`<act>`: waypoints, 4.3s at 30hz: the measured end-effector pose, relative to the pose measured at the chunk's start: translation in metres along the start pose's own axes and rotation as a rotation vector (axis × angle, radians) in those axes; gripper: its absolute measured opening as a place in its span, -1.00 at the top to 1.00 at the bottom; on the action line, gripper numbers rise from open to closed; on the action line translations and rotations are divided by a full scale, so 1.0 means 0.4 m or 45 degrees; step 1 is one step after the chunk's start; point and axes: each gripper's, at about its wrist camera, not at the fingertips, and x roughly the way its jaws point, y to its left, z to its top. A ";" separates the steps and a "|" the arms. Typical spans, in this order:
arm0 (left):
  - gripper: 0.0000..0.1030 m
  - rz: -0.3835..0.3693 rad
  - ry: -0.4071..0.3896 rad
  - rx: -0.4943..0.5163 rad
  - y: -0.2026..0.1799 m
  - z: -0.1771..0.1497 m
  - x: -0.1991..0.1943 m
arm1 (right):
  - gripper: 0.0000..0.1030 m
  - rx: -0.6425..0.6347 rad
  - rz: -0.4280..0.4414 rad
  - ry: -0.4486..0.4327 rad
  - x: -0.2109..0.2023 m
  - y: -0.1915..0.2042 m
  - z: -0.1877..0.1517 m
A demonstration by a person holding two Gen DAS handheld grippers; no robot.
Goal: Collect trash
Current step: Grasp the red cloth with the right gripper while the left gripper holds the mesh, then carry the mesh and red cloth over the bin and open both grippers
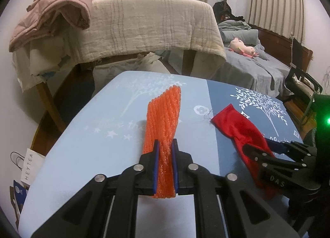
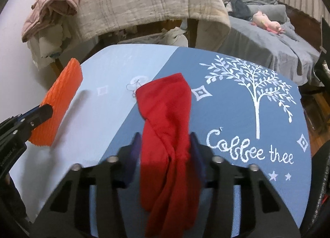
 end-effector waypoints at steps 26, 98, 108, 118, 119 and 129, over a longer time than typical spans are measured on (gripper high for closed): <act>0.78 -0.130 -0.103 0.098 -0.163 0.058 -0.133 | 0.79 0.054 0.035 -0.269 -0.314 -0.089 0.035; 0.78 -0.797 -0.231 0.562 -0.920 -0.020 -0.412 | 0.78 0.419 -0.529 -0.573 -0.892 -0.610 -0.347; 0.78 -0.869 -0.184 0.622 -1.001 -0.057 -0.363 | 0.78 0.479 -0.584 -0.545 -0.890 -0.667 -0.390; 0.78 -0.874 -0.101 0.675 -1.060 -0.096 -0.280 | 0.78 0.534 -0.584 -0.467 -0.825 -0.730 -0.413; 0.78 -0.869 -0.092 0.676 -1.064 -0.097 -0.268 | 0.78 0.535 -0.581 -0.459 -0.816 -0.734 -0.413; 0.78 -0.848 -0.030 0.661 -1.082 -0.094 -0.202 | 0.78 0.552 -0.544 -0.375 -0.720 -0.765 -0.411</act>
